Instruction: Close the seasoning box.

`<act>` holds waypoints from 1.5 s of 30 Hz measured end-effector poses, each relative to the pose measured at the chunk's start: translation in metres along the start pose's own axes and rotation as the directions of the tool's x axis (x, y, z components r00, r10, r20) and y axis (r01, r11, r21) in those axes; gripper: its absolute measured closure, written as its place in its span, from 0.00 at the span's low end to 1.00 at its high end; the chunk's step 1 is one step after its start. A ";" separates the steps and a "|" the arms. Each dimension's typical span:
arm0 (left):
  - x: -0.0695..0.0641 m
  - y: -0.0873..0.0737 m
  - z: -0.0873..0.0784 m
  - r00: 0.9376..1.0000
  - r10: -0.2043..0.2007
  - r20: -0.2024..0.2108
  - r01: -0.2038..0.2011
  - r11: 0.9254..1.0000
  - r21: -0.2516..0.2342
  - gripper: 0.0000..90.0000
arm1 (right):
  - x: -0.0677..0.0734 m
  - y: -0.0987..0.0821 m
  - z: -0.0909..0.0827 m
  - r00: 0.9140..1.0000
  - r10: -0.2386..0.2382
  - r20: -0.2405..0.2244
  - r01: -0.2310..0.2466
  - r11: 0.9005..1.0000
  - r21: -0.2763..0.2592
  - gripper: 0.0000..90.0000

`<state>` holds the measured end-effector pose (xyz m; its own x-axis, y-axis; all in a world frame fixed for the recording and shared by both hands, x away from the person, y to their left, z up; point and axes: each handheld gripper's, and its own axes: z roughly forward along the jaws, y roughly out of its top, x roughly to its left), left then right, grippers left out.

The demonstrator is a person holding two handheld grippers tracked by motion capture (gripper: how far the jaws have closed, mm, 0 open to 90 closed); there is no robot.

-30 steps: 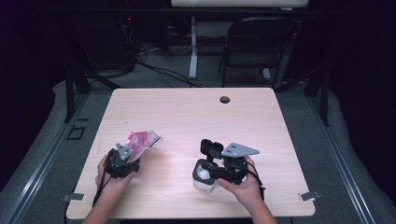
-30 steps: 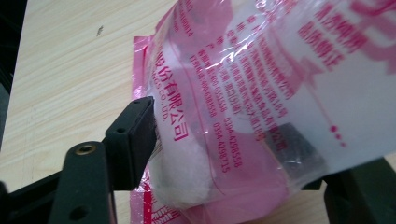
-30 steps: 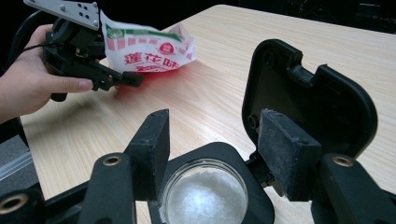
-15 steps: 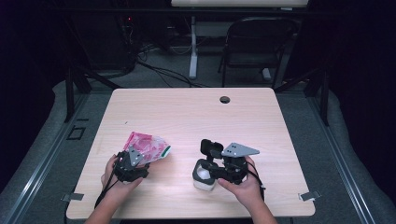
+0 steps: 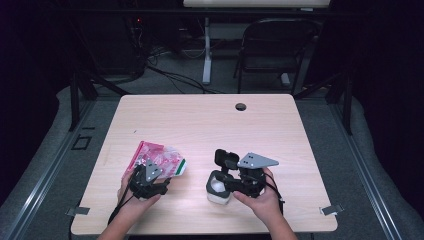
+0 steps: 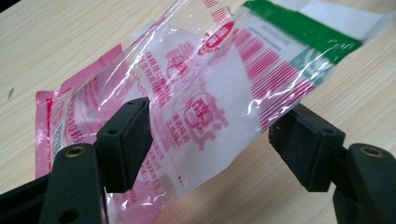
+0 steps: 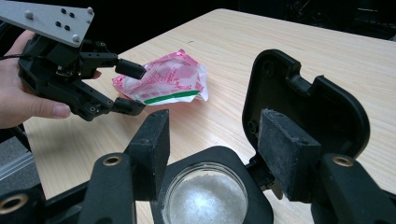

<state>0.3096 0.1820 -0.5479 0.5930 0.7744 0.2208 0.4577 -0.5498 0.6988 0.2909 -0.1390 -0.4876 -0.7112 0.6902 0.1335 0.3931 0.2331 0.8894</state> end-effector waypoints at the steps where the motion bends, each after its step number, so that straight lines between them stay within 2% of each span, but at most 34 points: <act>1: -0.001 0.000 0.000 1.000 -0.001 0.004 0.001 1.000 -0.001 0.33 | 0.000 0.000 -0.001 1.000 0.000 -0.002 0.000 1.000 0.001 0.49; 7: -0.002 0.002 -0.001 1.000 -0.003 0.010 0.003 1.000 -0.005 0.35 | 0.000 0.002 -0.004 1.000 0.002 0.005 -0.002 1.000 -0.003 0.49; 12: -0.002 0.004 -0.001 0.999 -0.013 0.034 0.013 1.000 -0.012 0.35 | 0.000 0.002 -0.006 1.000 0.006 0.009 -0.006 1.000 -0.006 0.51; 17: -0.002 0.005 -0.003 0.999 -0.012 0.050 0.012 1.000 -0.008 0.45 | -0.001 0.004 -0.009 1.000 0.001 0.008 -0.001 1.000 0.004 0.57; 22: -0.001 0.006 -0.004 0.997 -0.029 0.067 0.030 0.999 -0.018 0.48 | -0.002 0.005 -0.012 1.000 -0.028 0.014 0.027 0.999 0.025 0.61; 26: -0.001 0.007 -0.005 0.997 -0.040 0.065 0.042 0.999 -0.031 0.49 | -0.003 0.006 -0.014 1.000 -0.013 0.016 0.013 1.000 0.023 0.61; 34: -0.003 0.011 -0.011 0.993 -0.047 0.107 0.053 0.997 -0.053 0.47 | -0.010 0.012 -0.028 0.999 0.021 0.037 -0.021 1.000 0.005 0.64; 40: -0.006 0.014 -0.014 0.990 -0.061 0.129 0.071 0.995 -0.070 0.44 | -0.018 0.013 -0.037 0.995 0.042 0.090 -0.041 0.999 -0.012 0.65; 43: -0.007 0.015 -0.016 0.983 -0.084 0.163 0.097 0.993 -0.074 0.44 | -0.023 0.011 -0.036 0.991 0.055 0.124 -0.054 0.998 -0.015 0.63; 45: -0.009 0.015 -0.017 0.983 -0.081 0.163 0.094 0.993 -0.076 0.43 | -0.027 0.009 -0.033 0.989 0.065 0.136 -0.064 0.998 -0.014 0.62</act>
<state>0.2997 0.1723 -0.5278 0.6542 0.7547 0.0499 0.4594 -0.4489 0.7664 0.2941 -0.1782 -0.4685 -0.5983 0.7906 0.1305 0.4295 0.1789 0.8852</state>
